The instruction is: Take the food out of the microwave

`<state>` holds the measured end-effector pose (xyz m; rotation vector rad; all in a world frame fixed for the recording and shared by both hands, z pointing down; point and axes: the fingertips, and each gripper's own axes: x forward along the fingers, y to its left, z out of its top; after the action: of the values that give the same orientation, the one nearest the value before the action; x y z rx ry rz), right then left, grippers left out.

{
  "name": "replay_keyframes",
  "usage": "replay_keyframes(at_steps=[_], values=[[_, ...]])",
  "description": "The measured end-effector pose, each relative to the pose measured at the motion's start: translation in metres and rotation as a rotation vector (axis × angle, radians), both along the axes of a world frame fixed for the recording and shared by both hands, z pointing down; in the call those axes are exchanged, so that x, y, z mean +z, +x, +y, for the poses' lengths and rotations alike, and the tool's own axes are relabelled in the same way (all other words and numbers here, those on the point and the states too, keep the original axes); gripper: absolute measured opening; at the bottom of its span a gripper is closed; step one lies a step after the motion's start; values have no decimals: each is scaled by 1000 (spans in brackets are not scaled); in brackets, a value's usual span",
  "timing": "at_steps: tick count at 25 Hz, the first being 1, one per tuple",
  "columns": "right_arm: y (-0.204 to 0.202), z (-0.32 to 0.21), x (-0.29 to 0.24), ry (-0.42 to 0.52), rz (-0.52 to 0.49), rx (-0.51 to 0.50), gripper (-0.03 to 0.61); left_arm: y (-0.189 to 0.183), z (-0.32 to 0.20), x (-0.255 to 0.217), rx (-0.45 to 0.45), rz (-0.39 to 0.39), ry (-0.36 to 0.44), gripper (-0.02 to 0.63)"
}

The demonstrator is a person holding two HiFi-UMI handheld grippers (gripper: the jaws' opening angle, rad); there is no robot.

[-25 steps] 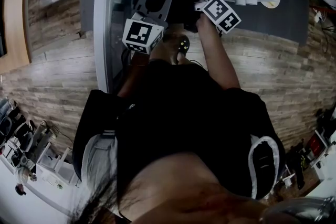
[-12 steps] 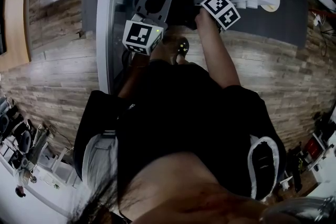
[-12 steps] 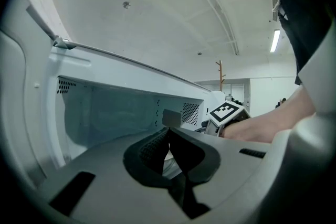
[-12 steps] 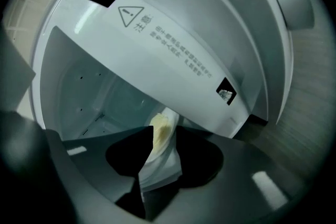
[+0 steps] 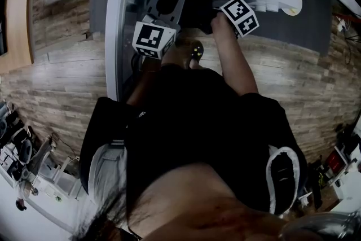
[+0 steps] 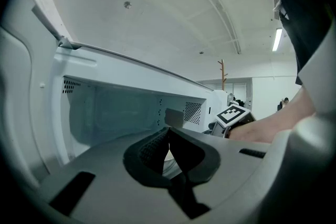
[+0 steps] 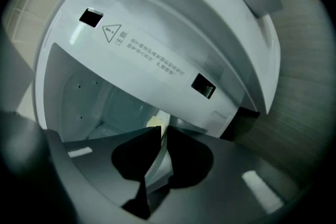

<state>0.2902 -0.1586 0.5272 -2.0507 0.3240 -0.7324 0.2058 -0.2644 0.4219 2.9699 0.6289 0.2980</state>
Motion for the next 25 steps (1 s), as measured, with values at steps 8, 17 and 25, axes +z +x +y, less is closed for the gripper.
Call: replay_keyframes(at_steps=[8,17,25], values=[[-19,4,-1,84,19,4,28,-3,6,7,0,-22,3,8],[-27,10,-3,119,61,4,31,-7,20,5,38,-8,28,8],[-27,5,-1,165,47,-4,61,-8,20,5,42,-16,30,8]])
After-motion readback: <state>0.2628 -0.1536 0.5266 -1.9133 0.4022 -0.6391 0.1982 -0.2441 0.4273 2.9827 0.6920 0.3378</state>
